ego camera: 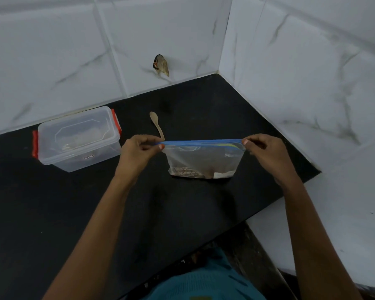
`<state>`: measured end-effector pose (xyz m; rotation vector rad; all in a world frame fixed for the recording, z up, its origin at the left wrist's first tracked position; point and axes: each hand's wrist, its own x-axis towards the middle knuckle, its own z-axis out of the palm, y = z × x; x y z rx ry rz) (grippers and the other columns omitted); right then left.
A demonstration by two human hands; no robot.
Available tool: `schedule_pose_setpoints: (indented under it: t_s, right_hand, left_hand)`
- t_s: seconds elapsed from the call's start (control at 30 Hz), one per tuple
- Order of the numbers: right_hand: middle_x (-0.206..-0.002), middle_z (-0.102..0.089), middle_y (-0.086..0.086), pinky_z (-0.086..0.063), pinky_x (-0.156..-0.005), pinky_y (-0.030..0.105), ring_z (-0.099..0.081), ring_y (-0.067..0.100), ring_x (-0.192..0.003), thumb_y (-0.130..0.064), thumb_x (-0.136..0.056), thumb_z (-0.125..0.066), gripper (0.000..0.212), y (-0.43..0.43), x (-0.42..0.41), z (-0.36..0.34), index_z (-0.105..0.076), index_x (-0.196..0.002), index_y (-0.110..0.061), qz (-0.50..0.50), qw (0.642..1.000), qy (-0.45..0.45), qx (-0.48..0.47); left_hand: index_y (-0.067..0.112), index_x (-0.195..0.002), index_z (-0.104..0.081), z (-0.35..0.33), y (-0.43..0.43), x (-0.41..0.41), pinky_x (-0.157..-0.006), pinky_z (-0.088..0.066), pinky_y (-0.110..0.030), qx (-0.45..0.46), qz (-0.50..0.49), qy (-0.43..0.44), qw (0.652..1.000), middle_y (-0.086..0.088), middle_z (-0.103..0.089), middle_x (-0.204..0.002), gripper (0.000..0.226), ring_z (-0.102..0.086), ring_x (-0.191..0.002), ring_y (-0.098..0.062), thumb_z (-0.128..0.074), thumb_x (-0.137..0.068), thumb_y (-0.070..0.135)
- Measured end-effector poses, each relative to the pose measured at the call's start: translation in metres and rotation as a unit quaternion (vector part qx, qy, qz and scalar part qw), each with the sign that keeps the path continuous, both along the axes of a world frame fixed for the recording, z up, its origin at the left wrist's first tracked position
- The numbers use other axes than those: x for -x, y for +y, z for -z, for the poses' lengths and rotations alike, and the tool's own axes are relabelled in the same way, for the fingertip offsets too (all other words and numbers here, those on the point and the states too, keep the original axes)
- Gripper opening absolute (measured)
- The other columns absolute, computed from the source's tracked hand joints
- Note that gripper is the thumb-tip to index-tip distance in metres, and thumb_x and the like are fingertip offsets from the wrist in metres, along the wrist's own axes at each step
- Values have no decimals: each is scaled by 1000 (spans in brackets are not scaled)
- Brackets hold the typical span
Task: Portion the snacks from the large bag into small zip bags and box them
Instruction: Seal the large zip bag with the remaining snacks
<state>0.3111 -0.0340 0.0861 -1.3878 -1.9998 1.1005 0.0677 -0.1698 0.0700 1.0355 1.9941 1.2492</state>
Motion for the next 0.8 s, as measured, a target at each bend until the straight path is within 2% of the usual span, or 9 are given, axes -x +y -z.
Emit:
schedule_pose_setpoints:
  t_s: [0.1, 0.23, 0.37, 0.5, 0.6, 0.67, 0.8]
  right_hand:
    - [-101, -59, -4, -46, -68, 11, -56, -1, -86, -10, -78, -68, 36, 2, -6, 8, -58, -112, -16, -47, 998, 34, 10]
    - [-106, -59, 4, -49, -79, 10, -58, 1, -90, 1, -79, -65, 20, 4, -5, 16, -62, -94, -12, -25, 993, 102, -55]
    - [-99, -61, -4, -51, -79, 16, -61, -2, -90, 5, -84, -56, 23, 2, -1, 15, -61, -84, -18, 4, 975, 219, -25]
    - [-83, -59, -2, -50, -70, 14, -60, -5, -74, 2, -88, -53, 22, 0, 10, 18, -56, -79, -17, 25, 970, 238, -37]
    - [-79, -56, -3, -49, -63, 11, -60, -7, -69, -1, -91, -49, 21, -1, 17, 20, -51, -79, -18, 31, 969, 242, -37]
    - [-79, -55, -4, -49, -62, 11, -59, -7, -68, -2, -92, -49, 21, 0, 19, 21, -50, -79, -19, 41, 967, 247, -40]
    - [-75, -57, -2, -46, -61, 12, -58, -5, -66, 0, -89, -52, 24, 4, 18, 20, -54, -75, -19, 48, 966, 250, -43]
  left_hand:
    - [25, -92, -58, 9, 1, -3, -61, -50, -14, -41, -19, -82, 996, 5, -61, -90, 12, -61, -72, -4, -55, -89, 13]
    - [22, -94, -48, 12, 5, -13, -53, -53, -17, -91, -1, -145, 985, -2, -62, -87, 7, -65, -58, -9, -46, -95, 15]
    - [29, -92, -44, 11, 9, -14, -56, -56, -23, -125, 8, -58, 990, -2, -62, -84, 12, -65, -61, -14, -44, -95, 17]
    - [24, -97, -42, 10, 10, -12, -50, -53, -18, -150, -20, 26, 988, 3, -59, -77, 5, -61, -55, -8, -44, -95, 20]
    - [19, -104, -41, 12, 11, -10, -50, -53, -19, -148, -29, 37, 988, 4, -58, -77, 9, -59, -54, -7, -45, -95, 21]
    - [20, -104, -41, 12, 11, -9, -55, -54, -22, -157, -27, 14, 987, 1, -60, -75, 11, -61, -56, -9, -46, -95, 19]
    - [22, -105, -48, 12, 9, -9, -65, -55, -20, -172, -12, -108, 979, -3, -67, -74, 16, -66, -68, -11, -50, -92, 13]
